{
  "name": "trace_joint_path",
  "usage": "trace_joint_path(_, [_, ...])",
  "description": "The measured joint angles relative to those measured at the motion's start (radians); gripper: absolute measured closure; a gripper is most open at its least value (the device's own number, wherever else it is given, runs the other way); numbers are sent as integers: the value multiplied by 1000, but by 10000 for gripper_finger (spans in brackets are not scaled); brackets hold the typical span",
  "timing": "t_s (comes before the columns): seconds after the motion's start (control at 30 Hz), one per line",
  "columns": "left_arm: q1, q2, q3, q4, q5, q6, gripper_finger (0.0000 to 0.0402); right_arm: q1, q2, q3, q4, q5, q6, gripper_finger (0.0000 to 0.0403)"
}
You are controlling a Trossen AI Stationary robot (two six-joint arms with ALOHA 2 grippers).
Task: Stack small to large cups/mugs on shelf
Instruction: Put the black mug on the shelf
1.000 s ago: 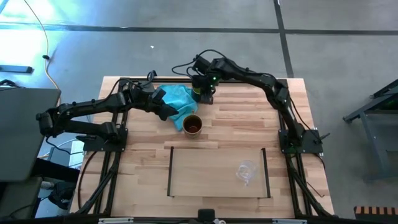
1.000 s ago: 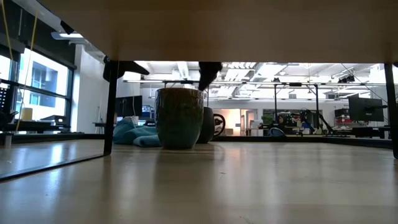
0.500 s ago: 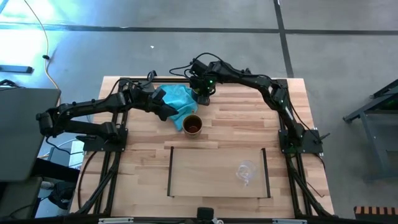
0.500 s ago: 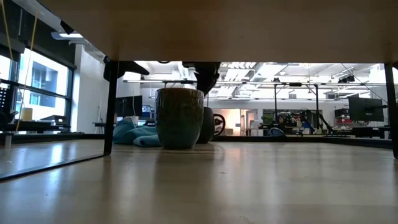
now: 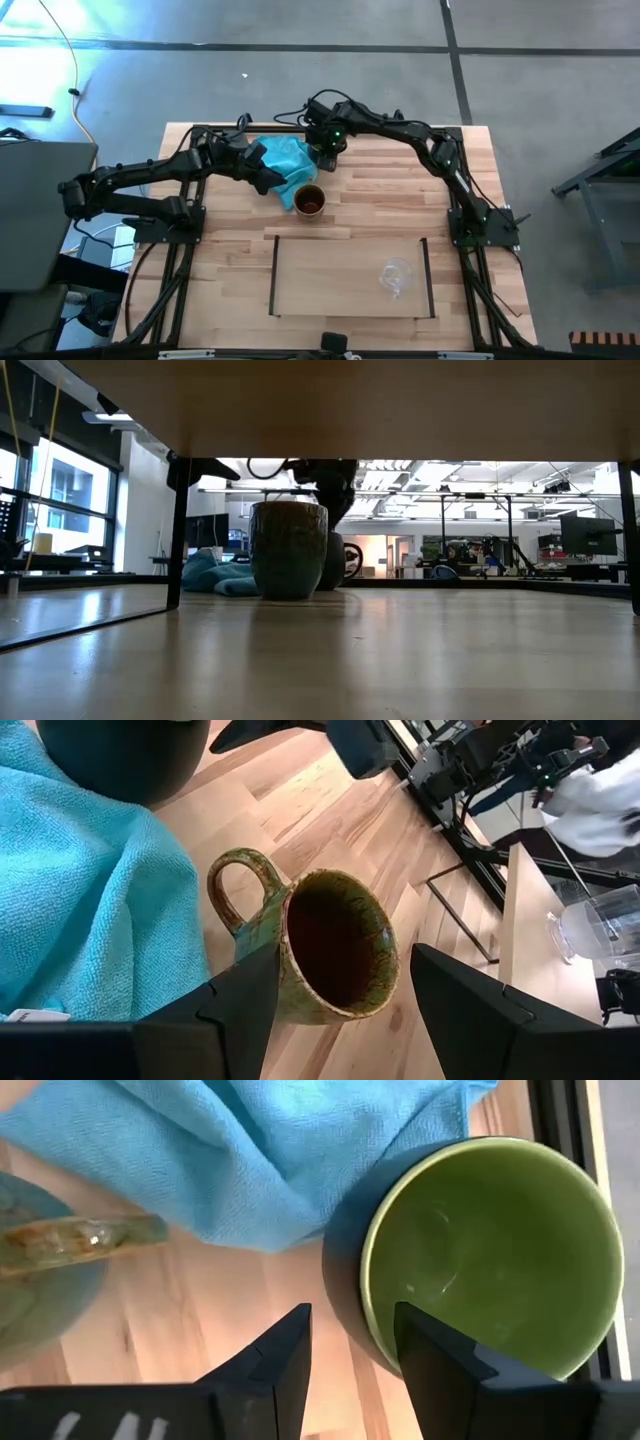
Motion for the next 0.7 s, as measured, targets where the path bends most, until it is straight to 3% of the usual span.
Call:
trace_joint_path(0.27, [0, 0, 0, -12, 11, 0, 186, -4, 12, 0, -18, 1, 23, 282])
trace_joint_path(0.4, [0, 0, 0, -14, 13, 0, 186, -7, 12, 0, -23, 15, 33, 321])
trace_joint_path(0.53, [0, 0, 0, -14, 13, 0, 186, -7, 12, 0, -39, 15, 52, 385])
trace_joint_path(0.7, [0, 0, 0, -14, 14, -5, 186, -12, 12, 0, -38, 39, 93, 394])
